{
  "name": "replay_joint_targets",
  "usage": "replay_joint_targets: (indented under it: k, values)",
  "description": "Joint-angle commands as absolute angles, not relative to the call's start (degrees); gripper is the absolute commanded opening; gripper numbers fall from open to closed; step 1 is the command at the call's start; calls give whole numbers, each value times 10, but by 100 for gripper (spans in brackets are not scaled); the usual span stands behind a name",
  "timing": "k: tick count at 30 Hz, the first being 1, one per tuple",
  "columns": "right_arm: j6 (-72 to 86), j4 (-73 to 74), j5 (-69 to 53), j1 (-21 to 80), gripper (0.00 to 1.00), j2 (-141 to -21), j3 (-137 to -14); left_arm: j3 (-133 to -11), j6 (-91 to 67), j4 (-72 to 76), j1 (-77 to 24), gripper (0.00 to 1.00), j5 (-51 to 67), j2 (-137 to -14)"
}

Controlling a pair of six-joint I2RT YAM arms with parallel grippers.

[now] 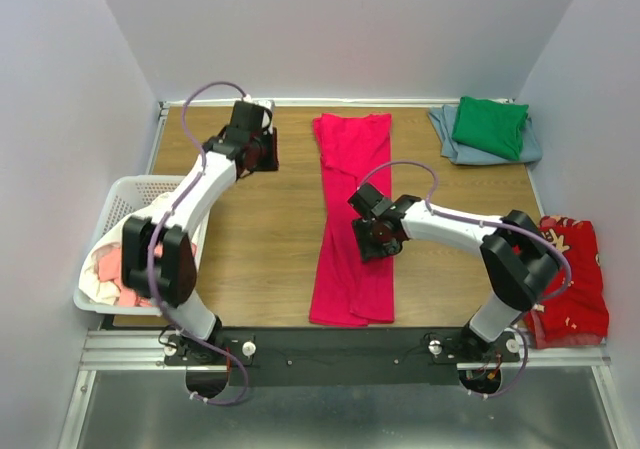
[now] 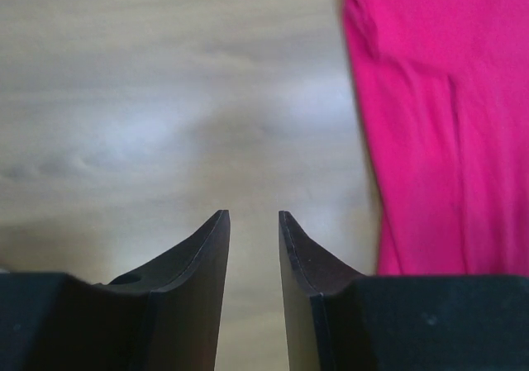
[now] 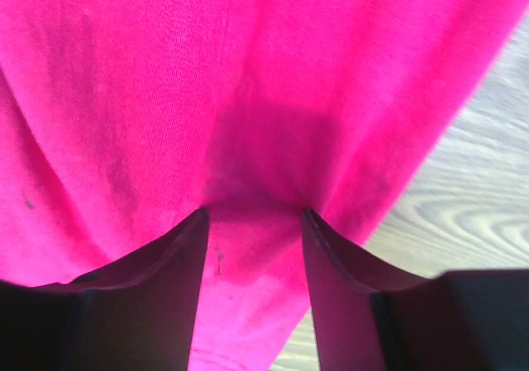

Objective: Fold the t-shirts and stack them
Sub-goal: Fold the tshirt

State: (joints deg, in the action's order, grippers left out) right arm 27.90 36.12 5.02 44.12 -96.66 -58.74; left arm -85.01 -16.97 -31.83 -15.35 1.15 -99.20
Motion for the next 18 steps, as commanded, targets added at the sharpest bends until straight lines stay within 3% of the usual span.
replay_joint_targets:
  k: [1,9,18]
  values:
    - [304,375,91,439,60,-922,-603,-718,-158,-277,-211,40,66,-841]
    - [348,374,94,439,61,-873,-562,-553,-228,-287,-304,41,95,-725]
    - [421,412,89,440,61,-785,-490,-448,-353,-281,-420,41,105,-657]
